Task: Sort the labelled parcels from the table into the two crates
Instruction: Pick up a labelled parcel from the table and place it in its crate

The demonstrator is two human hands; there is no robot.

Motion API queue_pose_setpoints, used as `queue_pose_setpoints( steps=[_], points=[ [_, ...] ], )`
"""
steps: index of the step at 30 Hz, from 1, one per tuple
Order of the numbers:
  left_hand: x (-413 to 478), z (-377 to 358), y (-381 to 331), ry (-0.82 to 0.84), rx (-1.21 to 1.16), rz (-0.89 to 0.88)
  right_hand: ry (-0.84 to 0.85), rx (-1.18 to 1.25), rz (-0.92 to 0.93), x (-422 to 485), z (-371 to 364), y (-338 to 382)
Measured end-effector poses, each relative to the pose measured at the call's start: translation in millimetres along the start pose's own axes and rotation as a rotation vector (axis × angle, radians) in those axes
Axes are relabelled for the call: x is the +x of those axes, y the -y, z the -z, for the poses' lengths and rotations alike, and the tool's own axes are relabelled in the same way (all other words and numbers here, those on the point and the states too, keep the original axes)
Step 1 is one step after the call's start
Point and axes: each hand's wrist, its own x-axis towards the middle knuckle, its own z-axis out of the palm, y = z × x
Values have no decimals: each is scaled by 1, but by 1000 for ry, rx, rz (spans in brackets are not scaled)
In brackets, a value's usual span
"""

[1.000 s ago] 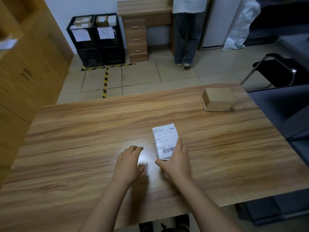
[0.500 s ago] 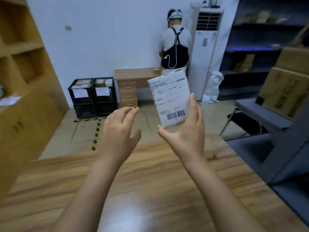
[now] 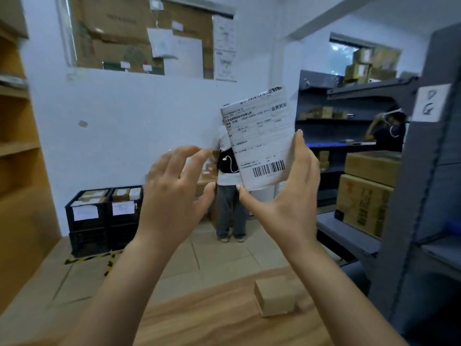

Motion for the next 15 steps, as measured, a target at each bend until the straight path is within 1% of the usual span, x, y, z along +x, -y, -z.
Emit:
queue_pose_setpoints(
  steps=[4, 9, 15],
  points=[
    [11, -20, -15, -32, -20, -42, -8, -22, -12, 8, 10, -15],
    [14, -43, -33, 9, -40, -62, -7, -40, -43, 12, 22, -35],
    [16, -55, -47, 35, -33, -62, -23, -63, -24, 17, 31, -49]
  ],
)
